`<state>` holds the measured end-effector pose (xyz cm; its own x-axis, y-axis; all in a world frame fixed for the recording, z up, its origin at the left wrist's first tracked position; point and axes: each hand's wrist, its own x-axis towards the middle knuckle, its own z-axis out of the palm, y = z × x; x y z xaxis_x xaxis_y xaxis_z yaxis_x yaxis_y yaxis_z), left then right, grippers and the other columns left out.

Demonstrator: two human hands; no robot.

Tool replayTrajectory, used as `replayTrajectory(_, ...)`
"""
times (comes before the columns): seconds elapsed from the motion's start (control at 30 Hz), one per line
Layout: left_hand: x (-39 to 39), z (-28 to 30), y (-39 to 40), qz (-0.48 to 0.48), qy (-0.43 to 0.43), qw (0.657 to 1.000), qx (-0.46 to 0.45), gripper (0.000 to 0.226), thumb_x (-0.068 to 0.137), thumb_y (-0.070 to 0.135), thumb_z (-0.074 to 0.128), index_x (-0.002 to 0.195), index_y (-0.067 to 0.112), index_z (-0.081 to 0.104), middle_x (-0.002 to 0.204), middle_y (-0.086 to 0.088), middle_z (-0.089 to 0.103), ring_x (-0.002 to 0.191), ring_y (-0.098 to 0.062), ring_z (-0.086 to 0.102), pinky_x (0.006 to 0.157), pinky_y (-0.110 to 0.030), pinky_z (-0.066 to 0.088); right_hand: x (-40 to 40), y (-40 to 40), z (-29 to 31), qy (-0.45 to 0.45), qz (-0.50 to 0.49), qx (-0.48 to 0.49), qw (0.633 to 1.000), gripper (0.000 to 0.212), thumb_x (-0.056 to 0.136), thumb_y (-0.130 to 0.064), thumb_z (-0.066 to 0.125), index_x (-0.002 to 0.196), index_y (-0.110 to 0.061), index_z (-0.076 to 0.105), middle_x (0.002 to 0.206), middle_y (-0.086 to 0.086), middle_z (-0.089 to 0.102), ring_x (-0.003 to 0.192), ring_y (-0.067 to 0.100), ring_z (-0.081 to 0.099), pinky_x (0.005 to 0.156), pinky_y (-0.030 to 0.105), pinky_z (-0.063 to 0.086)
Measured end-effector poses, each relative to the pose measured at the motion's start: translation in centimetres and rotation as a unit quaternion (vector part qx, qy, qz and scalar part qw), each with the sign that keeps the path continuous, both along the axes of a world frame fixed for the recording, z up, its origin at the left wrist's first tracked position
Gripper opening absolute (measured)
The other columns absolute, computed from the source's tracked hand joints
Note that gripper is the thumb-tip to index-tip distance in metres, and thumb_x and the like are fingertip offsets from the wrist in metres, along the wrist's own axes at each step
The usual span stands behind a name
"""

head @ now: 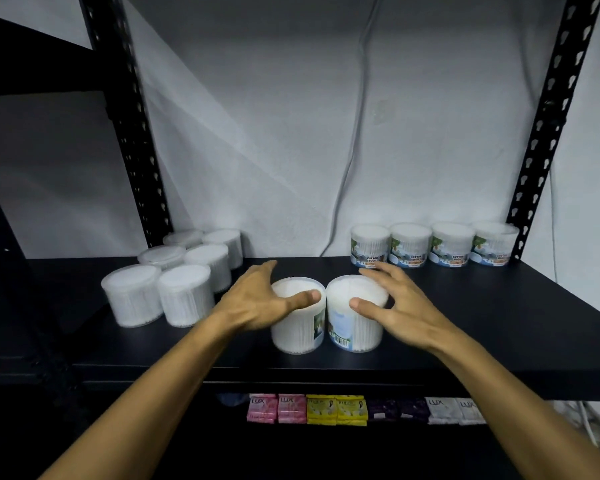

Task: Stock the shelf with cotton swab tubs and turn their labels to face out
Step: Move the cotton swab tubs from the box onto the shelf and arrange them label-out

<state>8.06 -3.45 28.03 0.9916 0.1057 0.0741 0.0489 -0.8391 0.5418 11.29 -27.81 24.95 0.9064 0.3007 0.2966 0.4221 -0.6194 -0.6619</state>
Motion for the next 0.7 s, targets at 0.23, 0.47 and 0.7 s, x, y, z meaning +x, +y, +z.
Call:
replayTrajectory(0.23,-0.7,-1.6,-2.9,0.12,-0.023,0.988,0.096,0.101,0.052,0.091,0.05,0.116,0.012,0.059,0.117,-0.006,0.063,0.103,-0.028,0.061,0.079,-0.037,0.053,-1.6,2.3,-0.8,-0.038,-0.117,-0.022,0.992,0.069,0.074,-0.055,0.067,0.13,-0.018,0.052,0.127,0.003,0.042,0.123,0.021,0.041,0.096,0.026,0.035)
replayTrajectory(0.47,0.3,-0.6,-1.4,0.03,0.02,0.999,0.037,0.063,0.06,0.068,0.067,0.1,0.02,0.059,0.097,0.002,0.063,0.081,-0.015,0.06,0.062,-0.029,0.047,-0.5,1.0,-0.3,-0.007,-0.037,-0.025,0.999,0.065,0.078,-0.044,0.069,0.133,-0.013,0.051,0.132,-0.003,0.043,0.121,0.012,0.042,0.102,0.023,0.032)
replayTrajectory(0.7,1.0,0.2,-0.1,-0.062,0.083,0.995,-0.009,0.075,0.055,0.056,0.064,0.123,0.026,0.051,0.116,0.006,0.06,0.098,-0.011,0.057,0.073,-0.026,0.042,1.1,-0.3,0.1,0.038,0.05,-0.027,0.998,0.06,0.078,-0.038,0.067,0.134,-0.022,0.052,0.147,-0.007,0.037,0.132,0.01,0.036,0.113,0.036,0.029)
